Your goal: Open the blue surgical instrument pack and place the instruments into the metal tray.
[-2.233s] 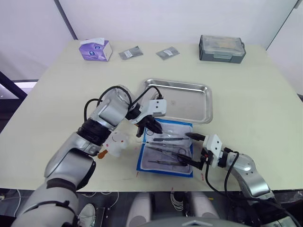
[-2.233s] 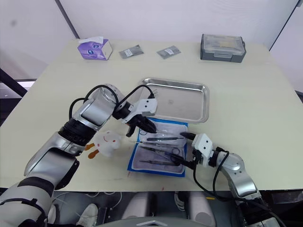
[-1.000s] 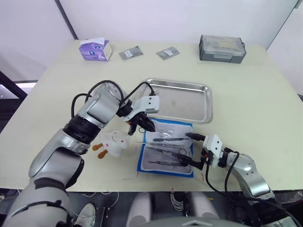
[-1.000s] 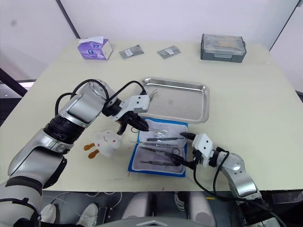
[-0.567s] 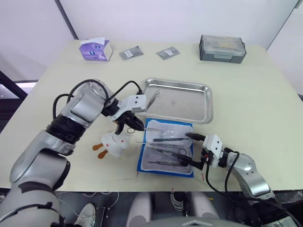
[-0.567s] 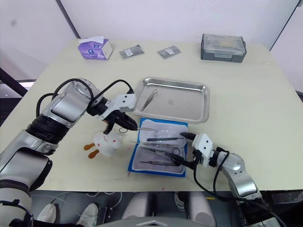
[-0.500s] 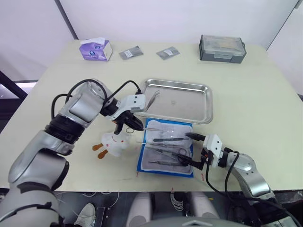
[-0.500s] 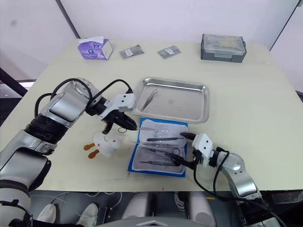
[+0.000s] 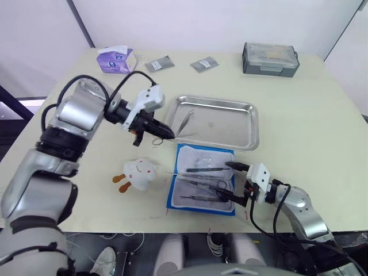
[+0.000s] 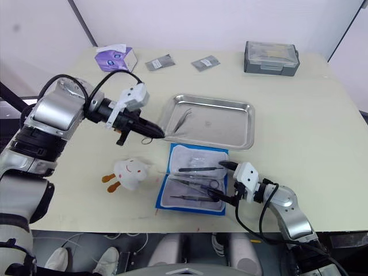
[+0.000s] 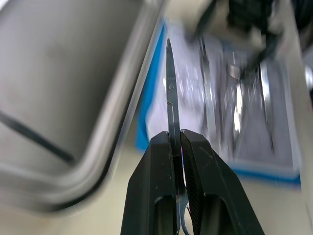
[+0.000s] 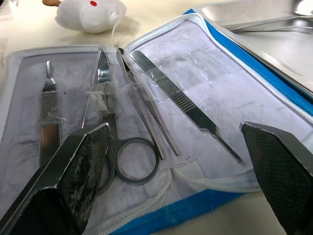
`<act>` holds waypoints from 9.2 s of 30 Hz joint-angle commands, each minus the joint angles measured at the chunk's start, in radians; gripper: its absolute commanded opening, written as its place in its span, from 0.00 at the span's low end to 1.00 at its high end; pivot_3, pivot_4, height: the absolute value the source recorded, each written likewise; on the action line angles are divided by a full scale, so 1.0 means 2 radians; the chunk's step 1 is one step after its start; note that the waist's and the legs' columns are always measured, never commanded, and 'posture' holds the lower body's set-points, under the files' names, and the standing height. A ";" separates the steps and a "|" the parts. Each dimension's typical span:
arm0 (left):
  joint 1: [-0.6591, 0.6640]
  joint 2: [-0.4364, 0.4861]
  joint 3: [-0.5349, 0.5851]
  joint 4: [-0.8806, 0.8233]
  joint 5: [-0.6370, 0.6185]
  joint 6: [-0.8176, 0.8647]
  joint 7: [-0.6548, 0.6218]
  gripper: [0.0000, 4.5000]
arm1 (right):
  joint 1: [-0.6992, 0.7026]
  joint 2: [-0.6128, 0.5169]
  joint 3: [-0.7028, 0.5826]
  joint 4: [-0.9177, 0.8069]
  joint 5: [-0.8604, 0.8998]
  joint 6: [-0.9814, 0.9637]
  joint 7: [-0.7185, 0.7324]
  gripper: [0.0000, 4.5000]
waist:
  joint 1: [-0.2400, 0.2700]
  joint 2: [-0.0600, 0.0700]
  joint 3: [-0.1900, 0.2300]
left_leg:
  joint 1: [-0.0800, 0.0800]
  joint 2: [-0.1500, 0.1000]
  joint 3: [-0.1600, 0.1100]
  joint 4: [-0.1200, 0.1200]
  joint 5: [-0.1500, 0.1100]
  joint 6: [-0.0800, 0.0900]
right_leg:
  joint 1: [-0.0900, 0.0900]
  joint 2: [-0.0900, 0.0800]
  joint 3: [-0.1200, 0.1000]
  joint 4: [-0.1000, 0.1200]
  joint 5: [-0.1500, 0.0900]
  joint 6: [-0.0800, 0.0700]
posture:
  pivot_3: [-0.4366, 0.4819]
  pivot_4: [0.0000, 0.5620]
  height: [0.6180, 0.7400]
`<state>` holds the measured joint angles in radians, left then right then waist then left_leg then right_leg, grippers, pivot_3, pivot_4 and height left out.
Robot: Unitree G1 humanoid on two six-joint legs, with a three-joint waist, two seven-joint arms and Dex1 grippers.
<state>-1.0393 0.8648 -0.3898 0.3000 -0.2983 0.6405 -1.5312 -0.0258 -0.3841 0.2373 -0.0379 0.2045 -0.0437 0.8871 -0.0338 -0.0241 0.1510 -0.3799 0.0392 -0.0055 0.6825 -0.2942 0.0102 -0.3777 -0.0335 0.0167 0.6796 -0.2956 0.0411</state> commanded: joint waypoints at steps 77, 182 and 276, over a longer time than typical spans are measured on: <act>0.173 -0.167 0.165 -0.126 -0.046 0.025 0.267 0.65 | 0.021 -0.011 0.023 0.006 -0.019 0.069 -0.015 1.00 | 0.002 0.000 0.000 | 0.000 0.000 -0.001 -0.001 0.002 -0.003 | 0.000 -0.001 0.000 0.000 0.000 0.000 | 0.48 0.27 1.00; 0.170 0.140 -0.023 -0.122 -0.057 -0.146 -0.042 0.00 | 0.007 -0.003 0.034 0.031 -0.026 0.056 -0.012 1.00 | -0.002 0.000 0.000 | 0.000 0.001 -0.001 -0.001 0.000 -0.001 | 0.000 0.001 0.001 0.000 0.000 -0.001 | 0.48 0.27 1.00; 0.176 -0.105 0.133 -0.158 -0.088 0.092 0.205 0.54 | 0.002 -0.001 0.031 0.044 -0.029 0.048 -0.014 1.00 | -0.002 -0.003 -0.002 | 0.001 0.000 -0.002 -0.003 0.002 -0.004 | 0.001 0.000 0.000 0.000 0.000 -0.001 | 0.48 0.27 1.00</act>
<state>-0.6905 0.6142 -0.1002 0.0380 -0.4626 0.8837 -1.0259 -0.0567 -0.3841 0.2586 -0.0407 0.1912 0.0142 0.8704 -0.0381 -0.0292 0.1478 -0.3774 0.0391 -0.0088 0.6767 -0.2899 0.0025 -0.3769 -0.0337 0.0177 0.6793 -0.2950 0.0384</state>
